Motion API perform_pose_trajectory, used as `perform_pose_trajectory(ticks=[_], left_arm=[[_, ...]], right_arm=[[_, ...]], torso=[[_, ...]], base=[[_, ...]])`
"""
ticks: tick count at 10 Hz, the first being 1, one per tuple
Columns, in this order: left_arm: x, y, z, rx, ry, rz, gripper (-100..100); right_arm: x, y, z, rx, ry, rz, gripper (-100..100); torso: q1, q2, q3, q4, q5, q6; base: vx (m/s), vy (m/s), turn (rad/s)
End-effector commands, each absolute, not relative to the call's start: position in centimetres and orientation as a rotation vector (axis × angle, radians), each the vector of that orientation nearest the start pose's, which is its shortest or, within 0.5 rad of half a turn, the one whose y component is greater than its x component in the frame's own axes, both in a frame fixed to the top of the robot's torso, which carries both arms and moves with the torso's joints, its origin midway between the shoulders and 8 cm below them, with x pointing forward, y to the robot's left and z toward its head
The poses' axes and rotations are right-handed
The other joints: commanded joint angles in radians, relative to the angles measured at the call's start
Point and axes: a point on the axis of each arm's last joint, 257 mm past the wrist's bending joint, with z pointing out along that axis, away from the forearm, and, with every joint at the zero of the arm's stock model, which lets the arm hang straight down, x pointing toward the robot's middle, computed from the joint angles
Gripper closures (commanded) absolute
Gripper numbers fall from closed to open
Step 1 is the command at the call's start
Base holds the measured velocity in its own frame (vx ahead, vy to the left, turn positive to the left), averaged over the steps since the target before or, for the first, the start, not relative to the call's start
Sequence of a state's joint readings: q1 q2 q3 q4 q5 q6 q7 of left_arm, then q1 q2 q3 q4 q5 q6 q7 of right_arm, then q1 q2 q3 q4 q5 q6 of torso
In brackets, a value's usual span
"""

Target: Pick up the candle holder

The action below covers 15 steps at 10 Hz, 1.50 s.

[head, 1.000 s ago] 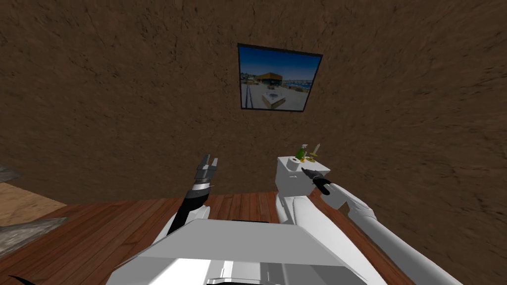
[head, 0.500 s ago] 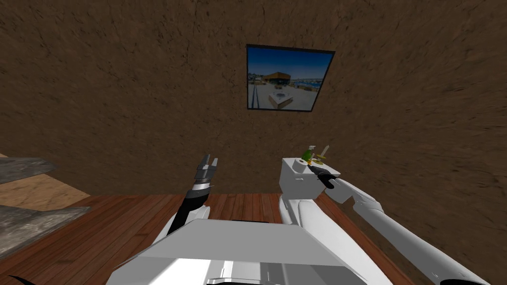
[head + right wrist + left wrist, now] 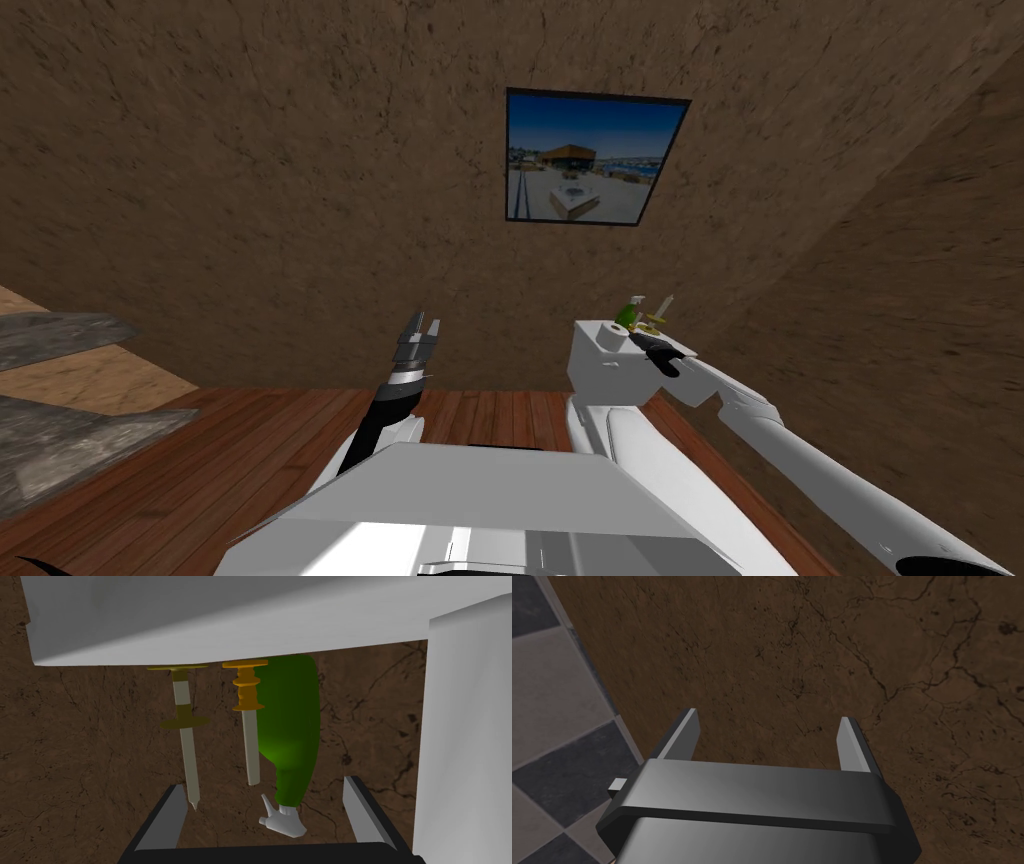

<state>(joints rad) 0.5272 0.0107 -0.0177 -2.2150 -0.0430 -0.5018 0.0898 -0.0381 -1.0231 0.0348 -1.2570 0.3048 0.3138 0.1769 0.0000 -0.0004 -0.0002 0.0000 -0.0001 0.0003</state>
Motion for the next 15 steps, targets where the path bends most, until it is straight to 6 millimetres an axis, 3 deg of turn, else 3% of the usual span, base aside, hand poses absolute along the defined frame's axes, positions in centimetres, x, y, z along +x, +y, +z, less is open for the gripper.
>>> perform_pose_trajectory(ticks=[1, 2, 4, 5, 6, 7, 8, 9, 11, 12, 14, 15], left_arm=[[35.5, 27.3, -1.4, -0.734, 0.683, -1.346, 0], [35.5, 27.3, -1.4, -0.734, 0.683, -1.346, 0], [35.5, 27.3, -1.4, -0.734, 0.683, -1.346, 0], [35.5, 27.3, -1.4, -0.734, 0.683, -1.346, 0], [35.5, 27.3, -1.4, -0.734, 0.683, -1.346, 0], [35.5, 27.3, -1.4, -0.734, 0.683, -1.346, 0], [35.5, 27.3, -1.4, -0.734, 0.683, -1.346, 0], [35.5, 27.3, -1.4, -0.734, 0.683, -1.346, 0], [35.5, 27.3, -1.4, -0.734, 0.683, -1.346, 0], [35.5, 27.3, -1.4, -0.734, 0.683, -1.346, 0], [35.5, 27.3, -1.4, -0.734, 0.683, -1.346, 0], [35.5, 27.3, -1.4, -0.734, 0.683, -1.346, 0]], right_arm=[[49.1, -67.9, -17.6, 0.481, 1.743, -0.411, -100], [50.2, -67.7, -16.7, 0.458, 1.729, -0.391, -100], [48.9, -69.6, -17.9, 0.491, 1.748, -0.427, -100], [49.8, -69.6, -17.1, 0.472, 1.736, -0.410, -100], [48.9, -70.8, -17.9, 0.496, 1.748, -0.434, -100], [50.1, -70.4, -16.8, 0.469, 1.731, -0.409, -100], [48.9, -71.9, -17.8, 0.500, 1.747, -0.439, -100], [49.9, -71.7, -16.9, 0.477, 1.731, -0.417, -100], [48.7, -73.2, -17.9, 0.508, 1.747, -0.446, -100], [49.8, -72.8, -16.8, 0.483, 1.728, -0.422, -100], [48.5, -74.2, -17.9, 0.516, 1.745, -0.451, -100], [49.4, -74.0, -16.9, 0.495, 1.727, -0.430, -100]], torso=[[0.000, 0.000, 0.000, 0.000, 0.000, 0.000], [0.000, 0.000, 0.000, 0.000, 0.000, 0.000], [0.001, 0.000, 0.000, 0.000, 0.000, 0.000], [0.000, 0.000, 0.000, 0.000, 0.000, 0.000], [0.000, -0.001, 0.000, 0.000, 0.000, -0.001], [0.000, 0.000, 0.000, 0.000, 0.000, 0.000], [0.001, 0.000, 0.000, 0.000, 0.000, -0.001], [0.001, 0.000, 0.000, 0.000, 0.000, 0.000], [0.001, 0.000, 0.000, 0.000, 0.000, 0.000], [0.000, 0.000, 0.000, 0.000, 0.000, 0.000], [0.001, 0.000, 0.000, 0.000, 0.000, 0.000], [0.000, 0.000, 0.000, 0.000, 0.000, 0.000]], base=[[-0.009, 0.025, 0.031], [-0.015, 0.029, 0.037], [-0.005, 0.018, 0.017], [-0.005, 0.022, 0.048], [-0.005, 0.024, 0.036], [-0.010, 0.030, 0.045], [-0.008, 0.025, 0.030], [-0.009, 0.031, 0.049], [-0.004, 0.018, 0.011], [-0.007, 0.023, 0.053], [-0.006, 0.017, 0.015], [-0.007, 0.023, 0.048]])
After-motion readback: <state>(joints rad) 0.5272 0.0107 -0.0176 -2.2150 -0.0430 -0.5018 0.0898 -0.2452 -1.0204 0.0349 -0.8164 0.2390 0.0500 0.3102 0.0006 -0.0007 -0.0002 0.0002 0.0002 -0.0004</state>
